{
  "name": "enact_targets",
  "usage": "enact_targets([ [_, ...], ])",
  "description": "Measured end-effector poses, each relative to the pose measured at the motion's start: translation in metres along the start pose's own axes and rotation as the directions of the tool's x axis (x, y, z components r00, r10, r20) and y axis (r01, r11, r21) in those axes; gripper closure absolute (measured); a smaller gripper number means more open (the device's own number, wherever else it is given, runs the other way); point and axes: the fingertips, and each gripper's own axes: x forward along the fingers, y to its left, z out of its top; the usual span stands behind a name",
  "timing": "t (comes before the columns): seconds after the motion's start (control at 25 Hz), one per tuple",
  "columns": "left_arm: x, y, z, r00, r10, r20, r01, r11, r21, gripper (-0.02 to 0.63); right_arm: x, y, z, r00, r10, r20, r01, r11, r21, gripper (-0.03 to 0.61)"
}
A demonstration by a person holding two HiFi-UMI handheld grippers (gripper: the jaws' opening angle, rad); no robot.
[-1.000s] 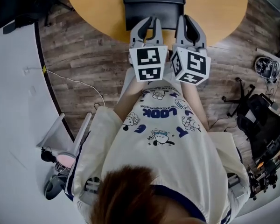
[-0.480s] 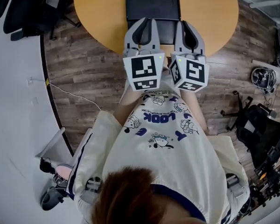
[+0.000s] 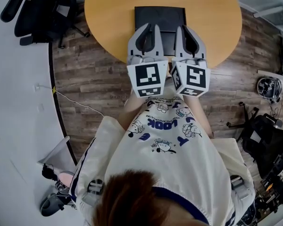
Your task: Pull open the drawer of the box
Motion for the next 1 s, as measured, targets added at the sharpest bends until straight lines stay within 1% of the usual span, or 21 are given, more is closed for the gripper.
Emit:
enact_targets([
  [0.4,-0.001,0.013,0.005,1.0,0.018,0.008,-0.018,1.0,-0.001,0.571,0.004,0.009,0.009,1.0,0.016,0.015,-0.016,1.0,-0.009,0.537],
  [1.0,-0.002,0.005,0.005,1.0,0.018,0.017,-0.018,1.0,0.003,0.571,-0.001,0.004,0.01,0.999,0.016,0.034,-0.016,1.0,-0.005,0.535],
])
